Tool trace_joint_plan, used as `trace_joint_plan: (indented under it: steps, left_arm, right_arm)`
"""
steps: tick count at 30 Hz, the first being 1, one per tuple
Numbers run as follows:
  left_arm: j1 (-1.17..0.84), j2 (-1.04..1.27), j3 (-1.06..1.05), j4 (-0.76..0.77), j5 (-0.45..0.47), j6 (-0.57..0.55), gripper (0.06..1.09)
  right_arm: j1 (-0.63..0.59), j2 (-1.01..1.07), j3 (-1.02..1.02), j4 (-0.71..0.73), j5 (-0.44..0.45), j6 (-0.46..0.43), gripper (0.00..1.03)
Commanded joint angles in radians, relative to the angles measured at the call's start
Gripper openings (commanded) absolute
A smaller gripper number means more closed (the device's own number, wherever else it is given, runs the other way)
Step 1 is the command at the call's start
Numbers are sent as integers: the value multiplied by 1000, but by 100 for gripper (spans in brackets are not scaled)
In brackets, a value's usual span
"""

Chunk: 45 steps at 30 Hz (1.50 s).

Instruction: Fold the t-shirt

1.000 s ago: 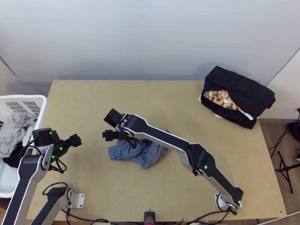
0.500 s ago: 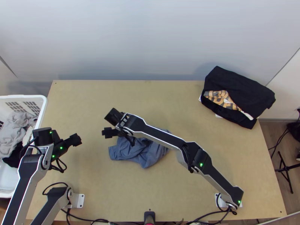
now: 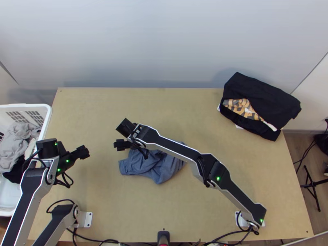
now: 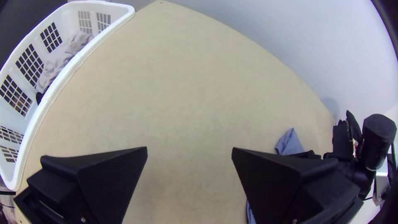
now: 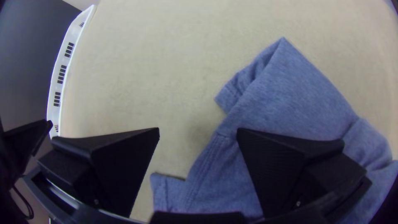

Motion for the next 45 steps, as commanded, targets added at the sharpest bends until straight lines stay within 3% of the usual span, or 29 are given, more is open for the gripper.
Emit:
trace_joint_plan:
  steps: [1,6,8,11,17,20,24,31,32,34,37,45]
  left_arm:
    - [-2,3,-2,2,1,2,105]
    - [-5,8,-4,7,1,-3,105]
    - [-6,11,-2,7,1,-3,105]
    - [-9,11,-1,10,1,-3,105]
    - [-9,11,-1,10,0,-3,105]
    - [-9,12,-1,10,1,-3,105]
    - [-11,14,-2,13,1,-3,105]
    - [-11,17,-2,13,1,-6,105]
    - [-11,17,-2,13,1,-6,105]
    - [-11,15,-2,13,1,-6,105]
    - [-12,17,-1,15,1,-6,105]
    - [-15,35,10,18,1,-6,105]
  right_arm:
    - [-2,5,-1,-50,-1,20,87]
    - [-2,8,-3,-71,1,28,86]
    - [-2,8,-1,-71,36,23,74]
    - [-2,10,-1,-51,131,0,44]
    - [-10,16,-1,-19,171,-22,21]
    - [-13,16,-1,-17,177,-28,20]
    - [-16,11,-1,-16,211,-42,5]
    - [-19,-4,-4,-20,211,-43,3]
    - [-16,-6,5,-22,211,-43,8]
    - [-9,-10,34,-79,206,-34,32]
    - [13,-19,48,-134,208,-34,43]
    - [28,-9,59,-145,208,-34,43]
